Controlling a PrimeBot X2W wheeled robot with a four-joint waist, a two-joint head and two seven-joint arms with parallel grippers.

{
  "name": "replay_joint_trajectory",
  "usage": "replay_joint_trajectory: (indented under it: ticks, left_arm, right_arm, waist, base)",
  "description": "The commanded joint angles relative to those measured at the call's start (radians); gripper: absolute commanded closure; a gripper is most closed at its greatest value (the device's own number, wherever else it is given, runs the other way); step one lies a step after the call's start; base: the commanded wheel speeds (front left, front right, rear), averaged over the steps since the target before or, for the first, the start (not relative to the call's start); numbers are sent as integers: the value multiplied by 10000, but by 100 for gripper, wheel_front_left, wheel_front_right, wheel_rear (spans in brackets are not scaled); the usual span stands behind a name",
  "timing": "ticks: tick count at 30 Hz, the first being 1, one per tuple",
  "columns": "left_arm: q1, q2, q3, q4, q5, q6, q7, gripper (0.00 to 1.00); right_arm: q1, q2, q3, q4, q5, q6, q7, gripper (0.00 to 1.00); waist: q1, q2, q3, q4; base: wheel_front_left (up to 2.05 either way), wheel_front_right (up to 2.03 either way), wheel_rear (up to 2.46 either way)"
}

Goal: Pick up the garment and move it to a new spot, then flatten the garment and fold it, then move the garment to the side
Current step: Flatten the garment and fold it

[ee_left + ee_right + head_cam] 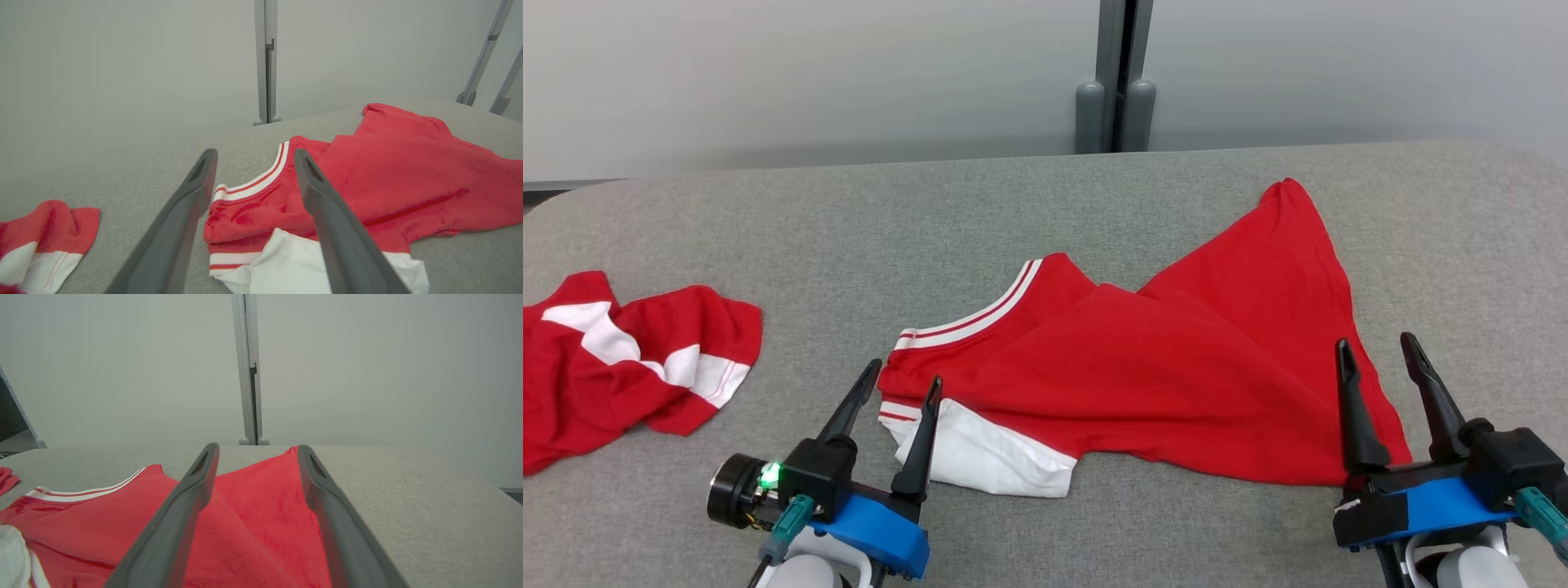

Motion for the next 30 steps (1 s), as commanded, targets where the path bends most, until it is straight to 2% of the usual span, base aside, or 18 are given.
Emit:
replay_joint_trajectory:
  ticks: [1, 11, 19, 20, 22, 30]
  left_arm:
    - [-133, 90, -101, 173, -97, -6, -27, 0]
    - [-895, 620, -1492, 2572, -958, -6, -27, 0]
    - [-1745, 676, -2396, 3909, -1511, -6, -27, 0]
    - [-1841, 694, -2467, 3953, -1583, -6, -28, 8]
    - [-1906, 722, -2598, 4001, -1770, -6, -27, 100]
    - [-1619, 856, -2568, 3051, -1857, -6, -28, 100]
  right_arm:
    - [83, -2, -13, 48, 51, 1, -32, 0]
    - [-122, 0, -56, 153, 35, 1, -34, 0]
    - [-205, -1, 17, 228, 49, 1, -32, 0]
    - [-207, -1, 2, 223, 43, 1, -34, 0]
    - [-195, -1, -20, 221, 36, 1, -34, 0]
    - [33, -1, -131, 236, 165, 1, -32, 0]
  waist:
    - [-1, 0, -11, -46]
    - [-1, 0, 227, -373]
    - [-1, 0, 378, -539]
    - [-1, 0, 383, -553]
    - [-1, 0, 371, -567]
    - [-1, 0, 206, -248]
  base:
    - [0, 0, 0]
    - [0, 0, 0]
    - [0, 0, 0]
    - [0, 0, 0]
    - [0, 0, 0]
    - [0, 0, 0]
